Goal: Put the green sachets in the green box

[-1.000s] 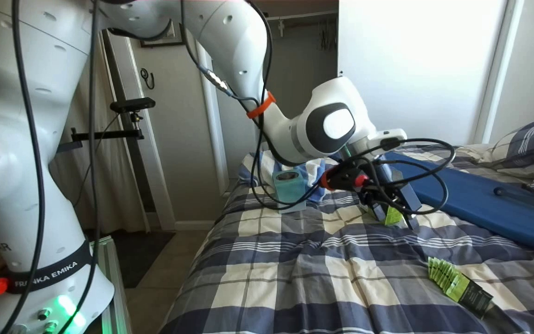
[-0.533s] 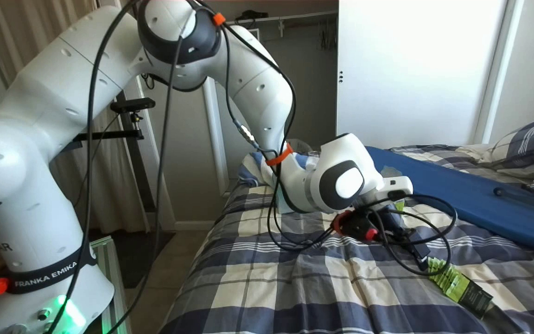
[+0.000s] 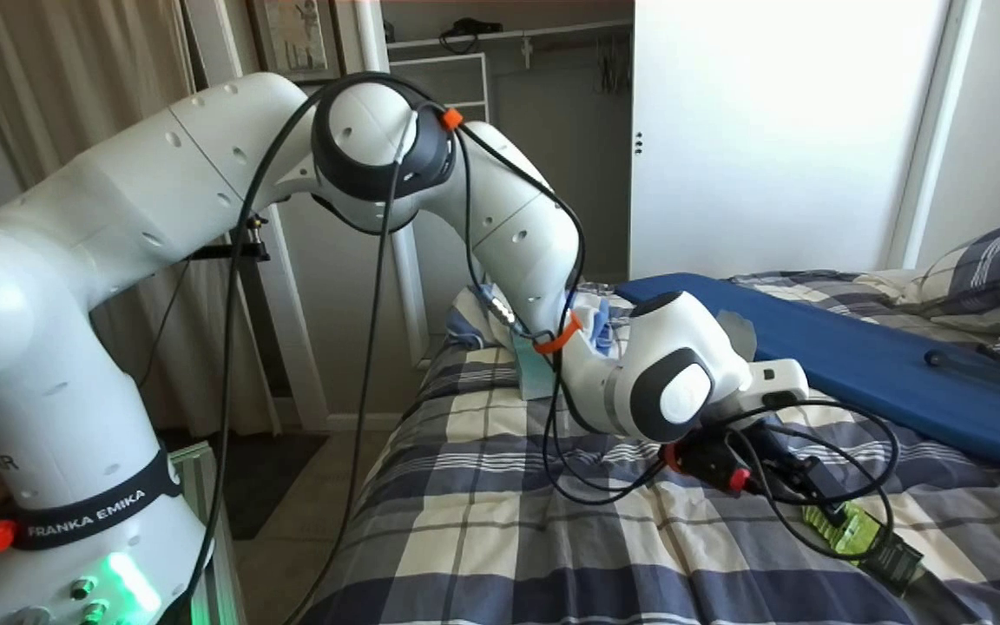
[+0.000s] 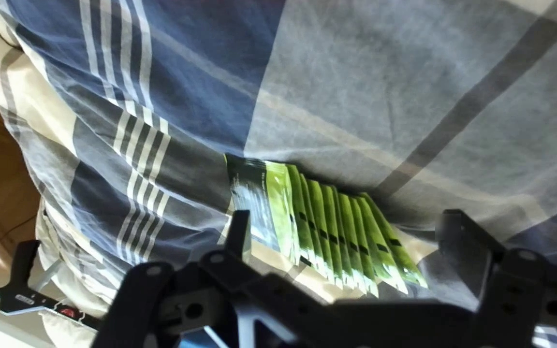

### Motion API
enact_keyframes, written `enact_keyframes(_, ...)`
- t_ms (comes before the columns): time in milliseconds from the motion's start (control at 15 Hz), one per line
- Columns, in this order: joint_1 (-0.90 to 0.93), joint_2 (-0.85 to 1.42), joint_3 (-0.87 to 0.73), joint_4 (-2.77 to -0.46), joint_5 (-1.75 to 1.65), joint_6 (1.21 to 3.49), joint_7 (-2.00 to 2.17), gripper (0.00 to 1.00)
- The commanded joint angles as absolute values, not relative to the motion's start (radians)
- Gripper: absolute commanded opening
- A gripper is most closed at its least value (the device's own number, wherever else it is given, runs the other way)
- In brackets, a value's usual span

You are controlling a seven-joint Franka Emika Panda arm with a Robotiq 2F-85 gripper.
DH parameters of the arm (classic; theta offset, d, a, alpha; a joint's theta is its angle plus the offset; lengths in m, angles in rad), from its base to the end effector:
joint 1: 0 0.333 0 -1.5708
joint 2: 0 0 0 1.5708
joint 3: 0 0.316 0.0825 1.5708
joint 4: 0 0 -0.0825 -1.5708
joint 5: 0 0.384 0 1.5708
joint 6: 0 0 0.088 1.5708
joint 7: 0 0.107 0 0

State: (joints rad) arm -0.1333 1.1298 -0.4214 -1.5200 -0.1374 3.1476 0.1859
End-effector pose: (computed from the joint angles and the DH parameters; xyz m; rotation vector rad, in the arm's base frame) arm 0.6485 -0.3084 0.0815 2.6076 -0.3486 0.6433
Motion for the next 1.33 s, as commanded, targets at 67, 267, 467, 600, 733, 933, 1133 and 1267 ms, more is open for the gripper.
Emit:
enact_keyframes(67, -0.200, 1.244, -0.378, -1.325, -0.071, 3.131, 0.138, 1.00)
enact_keyframes(267, -0.228, 1.290, -0.362, -1.259, -0.057, 3.131, 0.134, 1.00)
enact_keyframes(467, -0.239, 1.324, -0.365, -1.210, -0.039, 3.109, 0.146, 1.00)
enact_keyframes(600, -0.249, 1.340, -0.359, -1.183, -0.031, 3.103, 0.145, 1.00)
enact_keyframes(733, -0.257, 1.357, -0.355, -1.156, -0.024, 3.102, 0.146, 0.74)
enact_keyframes(933, -0.260, 1.372, -0.352, -1.126, -0.017, 3.095, 0.149, 0.53)
enact_keyframes(1133, -0.250, 1.378, -0.361, -1.108, -0.009, 3.076, 0.160, 0.30)
enact_keyframes(1267, -0.235, 1.382, -0.379, -1.100, -0.003, 3.052, 0.177, 0.18)
